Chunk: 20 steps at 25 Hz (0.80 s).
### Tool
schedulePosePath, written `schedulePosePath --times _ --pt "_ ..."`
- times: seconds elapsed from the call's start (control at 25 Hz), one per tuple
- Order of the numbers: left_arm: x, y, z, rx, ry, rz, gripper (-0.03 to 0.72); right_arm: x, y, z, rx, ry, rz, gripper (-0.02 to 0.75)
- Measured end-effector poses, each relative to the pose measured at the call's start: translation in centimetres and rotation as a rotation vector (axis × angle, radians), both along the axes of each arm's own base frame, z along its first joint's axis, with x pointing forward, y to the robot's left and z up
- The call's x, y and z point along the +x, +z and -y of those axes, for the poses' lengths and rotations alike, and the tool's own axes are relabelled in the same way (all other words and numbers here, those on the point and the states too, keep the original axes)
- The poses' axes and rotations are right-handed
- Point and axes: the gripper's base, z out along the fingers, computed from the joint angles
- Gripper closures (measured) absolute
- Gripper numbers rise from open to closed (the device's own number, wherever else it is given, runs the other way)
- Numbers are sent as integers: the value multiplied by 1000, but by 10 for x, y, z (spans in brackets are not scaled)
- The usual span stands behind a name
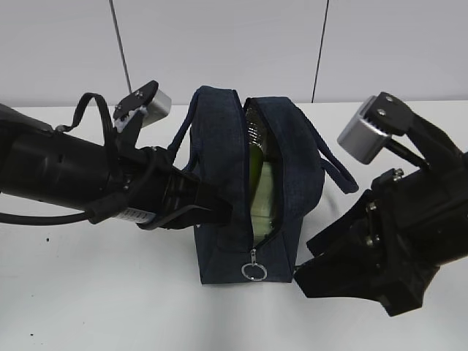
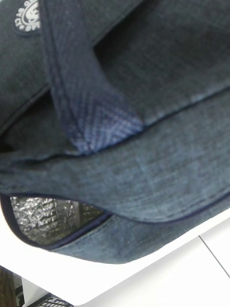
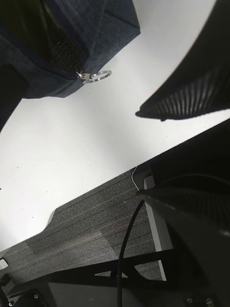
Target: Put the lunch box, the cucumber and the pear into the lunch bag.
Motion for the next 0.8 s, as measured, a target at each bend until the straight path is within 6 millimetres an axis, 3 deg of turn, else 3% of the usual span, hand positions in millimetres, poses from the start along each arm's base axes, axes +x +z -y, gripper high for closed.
schedulePosePath --times 0.48,0.8 --pt "0 0 0 1 -1 0 697 1 4 -4 74 -22 -12 372" --pt "0 0 0 1 -1 0 697 10 -10 -6 53 32 103 372"
